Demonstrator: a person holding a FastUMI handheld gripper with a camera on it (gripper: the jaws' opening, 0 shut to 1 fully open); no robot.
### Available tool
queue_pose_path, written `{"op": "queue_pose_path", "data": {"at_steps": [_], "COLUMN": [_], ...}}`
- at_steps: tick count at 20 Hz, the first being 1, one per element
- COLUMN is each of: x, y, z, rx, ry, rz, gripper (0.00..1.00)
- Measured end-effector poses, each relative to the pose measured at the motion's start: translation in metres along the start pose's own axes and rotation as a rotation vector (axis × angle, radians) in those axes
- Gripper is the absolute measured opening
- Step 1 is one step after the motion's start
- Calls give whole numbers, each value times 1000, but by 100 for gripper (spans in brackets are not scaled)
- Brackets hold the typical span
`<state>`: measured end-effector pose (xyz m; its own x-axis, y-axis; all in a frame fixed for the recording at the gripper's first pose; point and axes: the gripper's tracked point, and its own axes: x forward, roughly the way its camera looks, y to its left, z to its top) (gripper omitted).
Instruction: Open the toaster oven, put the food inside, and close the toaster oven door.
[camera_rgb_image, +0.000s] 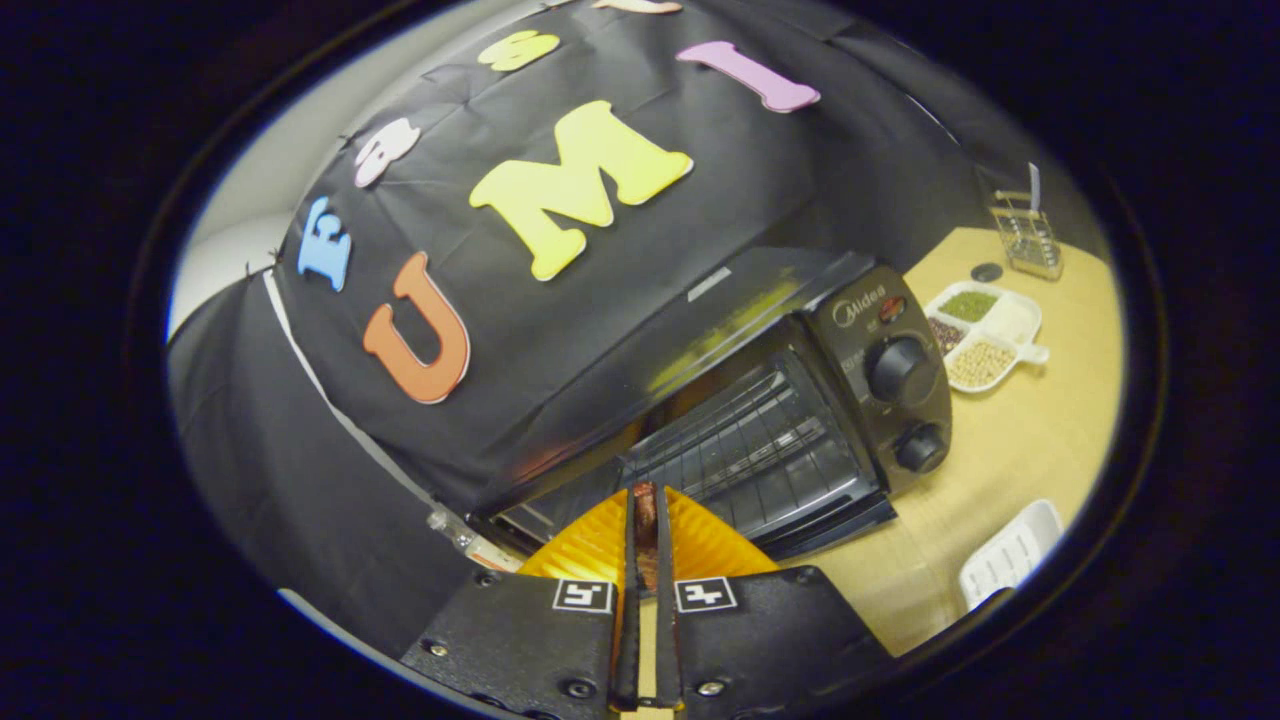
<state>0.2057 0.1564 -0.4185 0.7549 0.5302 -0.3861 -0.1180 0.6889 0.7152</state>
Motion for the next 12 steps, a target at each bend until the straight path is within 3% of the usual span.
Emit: {"op": "queue_pose_path", "data": {"at_steps": [5,12], "x": [30,65], "y": [-17,-65], "z": [15,30], "rx": [267,333], "ry": [-58,-212], "rz": [57,-88], "gripper": [9,10]}}
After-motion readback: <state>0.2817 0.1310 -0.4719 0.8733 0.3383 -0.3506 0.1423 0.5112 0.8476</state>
